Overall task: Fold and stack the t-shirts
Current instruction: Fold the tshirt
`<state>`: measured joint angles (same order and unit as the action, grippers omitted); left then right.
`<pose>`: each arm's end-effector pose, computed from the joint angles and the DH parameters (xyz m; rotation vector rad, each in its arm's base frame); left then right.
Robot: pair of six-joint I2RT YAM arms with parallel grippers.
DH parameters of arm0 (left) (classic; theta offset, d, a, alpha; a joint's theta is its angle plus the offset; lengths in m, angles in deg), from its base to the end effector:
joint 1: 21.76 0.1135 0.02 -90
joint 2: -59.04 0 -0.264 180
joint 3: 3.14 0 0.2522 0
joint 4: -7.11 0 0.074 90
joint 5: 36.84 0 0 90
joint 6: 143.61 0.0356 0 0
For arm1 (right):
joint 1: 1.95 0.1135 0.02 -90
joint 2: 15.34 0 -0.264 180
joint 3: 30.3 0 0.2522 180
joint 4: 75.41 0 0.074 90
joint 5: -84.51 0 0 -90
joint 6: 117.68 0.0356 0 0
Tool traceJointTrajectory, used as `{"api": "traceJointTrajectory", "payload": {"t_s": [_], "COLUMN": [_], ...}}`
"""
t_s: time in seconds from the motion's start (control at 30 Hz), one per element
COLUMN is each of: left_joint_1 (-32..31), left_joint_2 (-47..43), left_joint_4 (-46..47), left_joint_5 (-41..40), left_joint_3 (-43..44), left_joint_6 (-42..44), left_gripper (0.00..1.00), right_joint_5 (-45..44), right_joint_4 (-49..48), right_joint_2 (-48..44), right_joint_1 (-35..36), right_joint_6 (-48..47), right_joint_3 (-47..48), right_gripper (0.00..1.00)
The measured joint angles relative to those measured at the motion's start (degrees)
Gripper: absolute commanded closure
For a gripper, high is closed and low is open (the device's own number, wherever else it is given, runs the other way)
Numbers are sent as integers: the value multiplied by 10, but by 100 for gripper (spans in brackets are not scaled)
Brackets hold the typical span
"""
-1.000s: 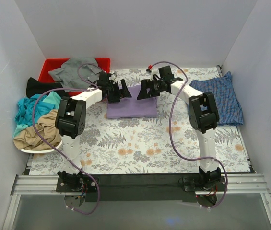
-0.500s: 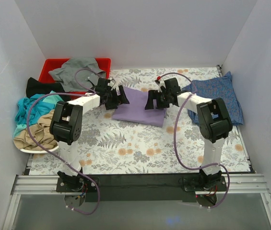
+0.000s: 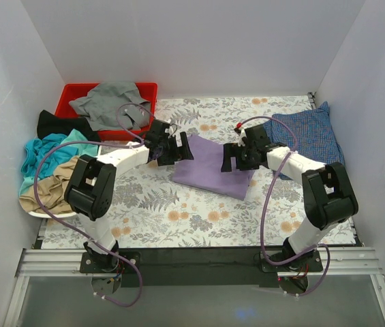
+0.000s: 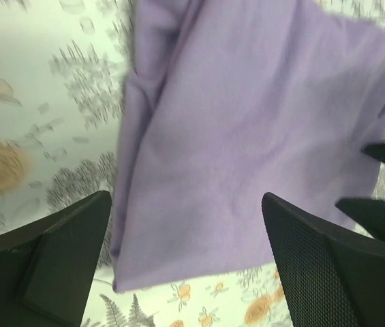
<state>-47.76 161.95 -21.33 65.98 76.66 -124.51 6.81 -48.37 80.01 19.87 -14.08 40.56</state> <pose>0.3368 -0.1730 0.1867 -0.9381 2.5487 -0.9105 0.3145 0.1341 0.1866 -0.2746 2.5022 0.5252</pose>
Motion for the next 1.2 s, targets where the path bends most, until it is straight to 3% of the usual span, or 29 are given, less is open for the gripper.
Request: {"api": "traceJointTrajectory", "payload": {"t_s": [0.23, 0.5, 0.8, 0.97, 1.2], "left_joint_1": [9, 13, 28, 36, 36], "left_joint_2": [68, 157, 199, 192, 97], "left_joint_4": [-7, -10, -7, 19, 82], "left_joint_5": [-40, -37, -2, 32, 89], "left_joint_3": [109, 184, 224, 201, 43], "left_joint_6": [33, 65, 70, 54, -8], "left_gripper": [7, 6, 6, 6, 6], "right_joint_5": [-87, -155, -91, -37, 64], "right_joint_4": [47, 69, 9, -79, -151], "right_joint_2": [-29, -93, -85, -53, 35], "right_joint_1": [-3, -35, -58, -64, -69], "right_joint_6": [32, 80, 111, 118, 103], "right_joint_3": [0, -74, -113, -111, -49], "right_gripper": [2, 2, 2, 1, 2]}}
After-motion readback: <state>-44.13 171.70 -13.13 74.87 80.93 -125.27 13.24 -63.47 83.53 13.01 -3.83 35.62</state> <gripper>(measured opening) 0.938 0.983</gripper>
